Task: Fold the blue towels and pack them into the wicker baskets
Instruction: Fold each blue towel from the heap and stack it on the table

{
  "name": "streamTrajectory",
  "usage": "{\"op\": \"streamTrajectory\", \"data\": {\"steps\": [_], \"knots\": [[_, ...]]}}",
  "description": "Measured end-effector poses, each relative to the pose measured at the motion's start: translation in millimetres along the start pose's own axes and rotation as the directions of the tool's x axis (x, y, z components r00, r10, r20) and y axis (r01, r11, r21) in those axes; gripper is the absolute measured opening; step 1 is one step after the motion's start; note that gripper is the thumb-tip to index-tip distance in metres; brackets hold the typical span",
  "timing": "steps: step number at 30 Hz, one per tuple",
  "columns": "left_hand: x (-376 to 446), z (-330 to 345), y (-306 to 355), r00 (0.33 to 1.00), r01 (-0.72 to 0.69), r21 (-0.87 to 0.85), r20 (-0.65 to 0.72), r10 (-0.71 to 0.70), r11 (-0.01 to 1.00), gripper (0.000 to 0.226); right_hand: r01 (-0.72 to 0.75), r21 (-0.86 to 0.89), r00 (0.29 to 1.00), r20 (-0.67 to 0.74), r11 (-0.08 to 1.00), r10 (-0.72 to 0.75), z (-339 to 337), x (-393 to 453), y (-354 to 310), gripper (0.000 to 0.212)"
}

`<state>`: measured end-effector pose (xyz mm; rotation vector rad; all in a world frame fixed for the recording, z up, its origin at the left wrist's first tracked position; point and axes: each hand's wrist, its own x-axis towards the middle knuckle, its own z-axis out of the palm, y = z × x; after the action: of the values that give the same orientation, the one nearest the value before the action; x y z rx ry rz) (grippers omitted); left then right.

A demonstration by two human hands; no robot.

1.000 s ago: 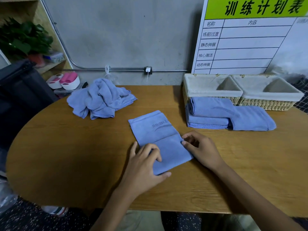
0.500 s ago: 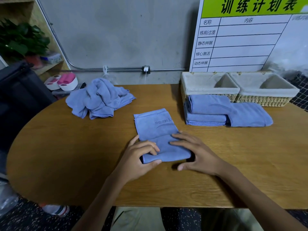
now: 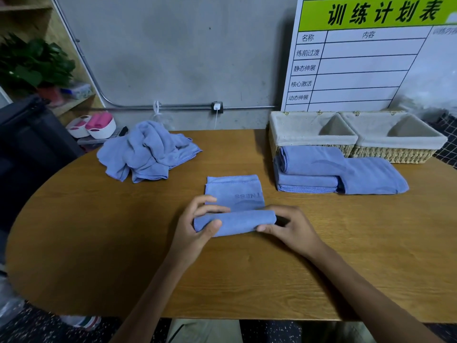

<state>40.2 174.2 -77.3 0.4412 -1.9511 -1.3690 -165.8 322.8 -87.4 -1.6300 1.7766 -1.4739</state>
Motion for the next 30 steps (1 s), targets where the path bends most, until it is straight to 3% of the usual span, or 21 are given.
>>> {"op": "streamTrajectory", "data": {"steps": [2, 5, 9, 14, 17, 21, 28, 30], "knots": [[-0.4, -2.7, -6.9, 1.0, 0.008, -0.001, -0.013, -0.008, 1.0, 0.083, -0.067, 0.11, 0.995, -0.066, 0.992, 0.074, 3.2, 4.4, -3.0, 0.013], [0.4, -2.2, -9.9, 0.998, 0.003, 0.012, -0.057, -0.003, 1.0, 0.088, -0.103, 0.212, 0.982, -0.135, 0.972, 0.134, 7.3, 11.0, -5.7, 0.011], [13.5, 9.0, -2.2, 0.991, 0.024, -0.11, -0.132, -0.039, 0.994, 0.079, -0.14, 0.242, 0.965, -0.185, 0.96, 0.187, 8.4, 22.1, -5.3, 0.011], [44.8, 17.5, -12.5, 0.953, 0.024, -0.102, -0.3, -0.054, 0.995, 0.062, -0.209, 0.168, 0.934, -0.259, 0.963, 0.248, 10.6, 47.8, -3.0, 0.022], [63.1, 16.9, -29.9, 0.933, 0.101, 0.034, -0.35, -0.083, 0.994, 0.054, -0.277, 0.011, 0.917, -0.297, 0.961, 0.268, 12.3, 70.8, 5.7, 0.041], [87.4, 13.2, -38.9, 0.926, 0.227, 0.219, -0.35, -0.141, 0.949, 0.043, -0.41, -0.059, 0.88, -0.288, 0.91, 0.378, 11.0, 92.5, 20.9, 0.051], [107.0, 6.8, -44.3, 0.948, 0.299, 0.442, -0.24, -0.21, 0.846, 0.043, -0.473, -0.227, 0.871, -0.265, 0.851, 0.413, 11.5, 103.0, 31.9, 0.035], [112.4, 7.1, -41.9, 0.948, 0.307, 0.493, -0.235, -0.215, 0.814, 0.042, -0.473, -0.241, 0.873, -0.262, 0.847, 0.412, 10.7, 102.5, 31.2, 0.043]]}}
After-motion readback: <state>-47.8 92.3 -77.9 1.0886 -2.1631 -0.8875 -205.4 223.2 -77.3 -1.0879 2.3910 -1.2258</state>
